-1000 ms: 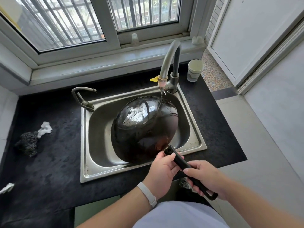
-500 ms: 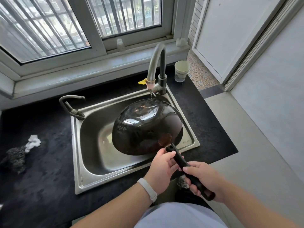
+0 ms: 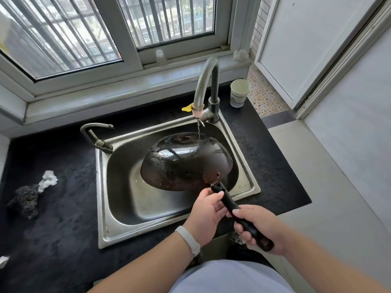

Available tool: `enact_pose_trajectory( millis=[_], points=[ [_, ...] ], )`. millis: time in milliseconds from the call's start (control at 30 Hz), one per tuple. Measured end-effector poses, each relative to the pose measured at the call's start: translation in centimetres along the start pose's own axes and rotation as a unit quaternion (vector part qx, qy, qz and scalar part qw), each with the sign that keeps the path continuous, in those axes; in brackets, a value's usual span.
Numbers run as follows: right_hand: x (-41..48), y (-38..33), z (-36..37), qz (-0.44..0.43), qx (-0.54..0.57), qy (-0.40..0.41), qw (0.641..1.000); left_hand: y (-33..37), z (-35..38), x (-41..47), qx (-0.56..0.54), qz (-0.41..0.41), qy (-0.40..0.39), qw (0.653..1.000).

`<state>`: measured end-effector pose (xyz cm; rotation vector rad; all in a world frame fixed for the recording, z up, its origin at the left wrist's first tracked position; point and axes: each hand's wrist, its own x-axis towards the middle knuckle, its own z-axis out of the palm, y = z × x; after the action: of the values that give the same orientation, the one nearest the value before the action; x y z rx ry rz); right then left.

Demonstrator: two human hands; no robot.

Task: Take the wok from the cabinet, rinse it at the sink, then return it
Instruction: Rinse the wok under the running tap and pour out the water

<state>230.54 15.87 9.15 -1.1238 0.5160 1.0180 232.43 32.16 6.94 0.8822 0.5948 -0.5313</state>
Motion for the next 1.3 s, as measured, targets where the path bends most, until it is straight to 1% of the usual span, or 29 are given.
enact_pose_trajectory(
  millis=[233,367,500,700,900,1300],
  points=[
    [0.5,-2.6,0.0,0.009,-0.039,-0.016,0.999,0.8,0.2,1.0,-0.001,0.027,0.031,0.999],
    [1.1,-4.4,-0.2,0.023,-0.051,-0.025,0.998,1.4,0.5,1.8,-0.013,0.034,0.034,0.999],
    [1.6,-6.3,-0.7,0.041,-0.066,-0.046,0.996,1.8,1.1,2.9,-0.044,0.043,0.058,0.996],
    [2.5,-8.6,-1.9,0.06,-0.09,-0.054,0.993,2.5,1.8,4.0,-0.091,0.039,0.071,0.993],
    [3.3,-10.2,-3.5,0.077,-0.074,-0.067,0.992,2.9,2.8,5.1,-0.087,0.036,0.074,0.993],
    [4.0,-10.5,-6.2,0.107,0.014,-0.078,0.991,2.5,5.0,7.0,-0.018,0.04,0.098,0.994]
  ],
)
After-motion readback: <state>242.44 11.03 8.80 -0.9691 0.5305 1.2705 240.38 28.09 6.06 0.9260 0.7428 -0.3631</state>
